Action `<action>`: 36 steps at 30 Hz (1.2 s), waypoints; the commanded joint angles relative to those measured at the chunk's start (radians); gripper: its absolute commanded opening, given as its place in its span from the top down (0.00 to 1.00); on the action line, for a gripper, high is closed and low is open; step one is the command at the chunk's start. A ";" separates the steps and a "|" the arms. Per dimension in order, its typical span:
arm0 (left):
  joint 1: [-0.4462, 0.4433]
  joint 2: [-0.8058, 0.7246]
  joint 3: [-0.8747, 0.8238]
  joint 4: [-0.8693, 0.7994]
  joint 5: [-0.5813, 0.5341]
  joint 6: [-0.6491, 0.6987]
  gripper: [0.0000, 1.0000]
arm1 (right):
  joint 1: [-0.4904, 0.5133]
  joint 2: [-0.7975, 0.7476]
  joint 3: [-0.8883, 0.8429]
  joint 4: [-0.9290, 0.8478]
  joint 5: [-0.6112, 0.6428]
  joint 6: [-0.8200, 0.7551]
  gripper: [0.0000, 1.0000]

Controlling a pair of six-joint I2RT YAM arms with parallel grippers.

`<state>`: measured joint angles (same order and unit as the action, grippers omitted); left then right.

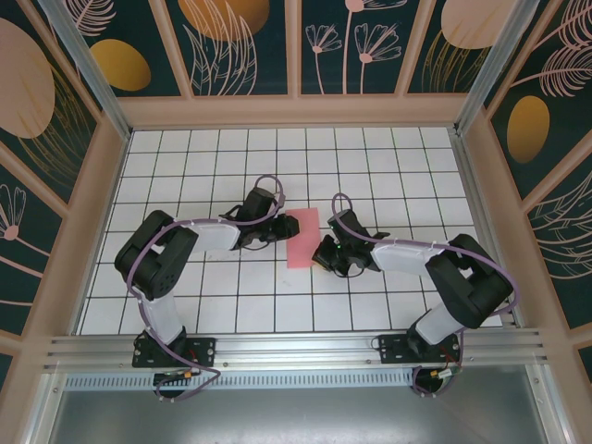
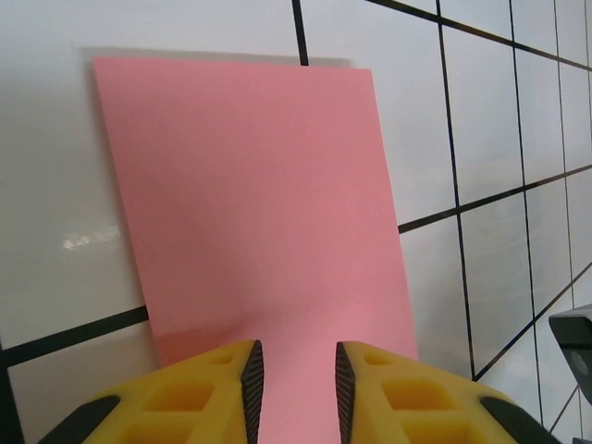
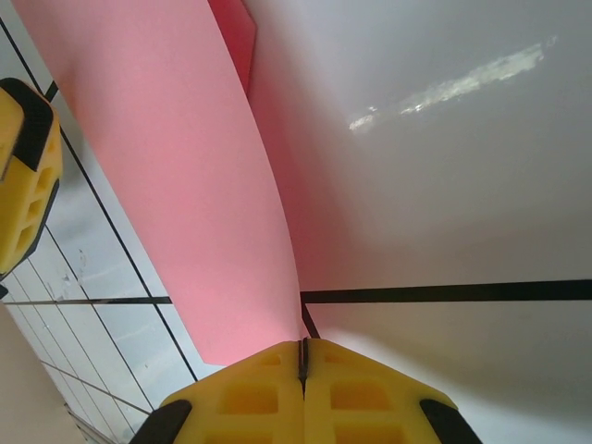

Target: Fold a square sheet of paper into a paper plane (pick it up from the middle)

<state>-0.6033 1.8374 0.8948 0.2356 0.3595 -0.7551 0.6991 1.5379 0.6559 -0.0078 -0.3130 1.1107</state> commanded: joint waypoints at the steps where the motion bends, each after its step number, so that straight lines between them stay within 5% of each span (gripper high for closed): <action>1: -0.005 0.041 0.013 0.000 0.011 0.016 0.71 | -0.010 -0.023 -0.013 -0.002 -0.012 0.011 0.99; 11: -0.012 0.096 0.035 -0.079 -0.045 0.014 0.76 | -0.023 -0.071 -0.027 -0.005 -0.003 0.029 0.88; 21: -0.012 0.078 0.042 -0.074 -0.034 0.018 0.77 | -0.024 -0.048 0.005 0.004 -0.028 0.014 0.97; 36: -0.012 0.041 0.069 -0.089 -0.038 0.023 0.79 | -0.024 0.150 0.208 0.006 -0.046 -0.103 0.97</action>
<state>-0.6098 1.8938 0.9390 0.1787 0.3325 -0.7509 0.6804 1.6604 0.8284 -0.0040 -0.3458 1.0447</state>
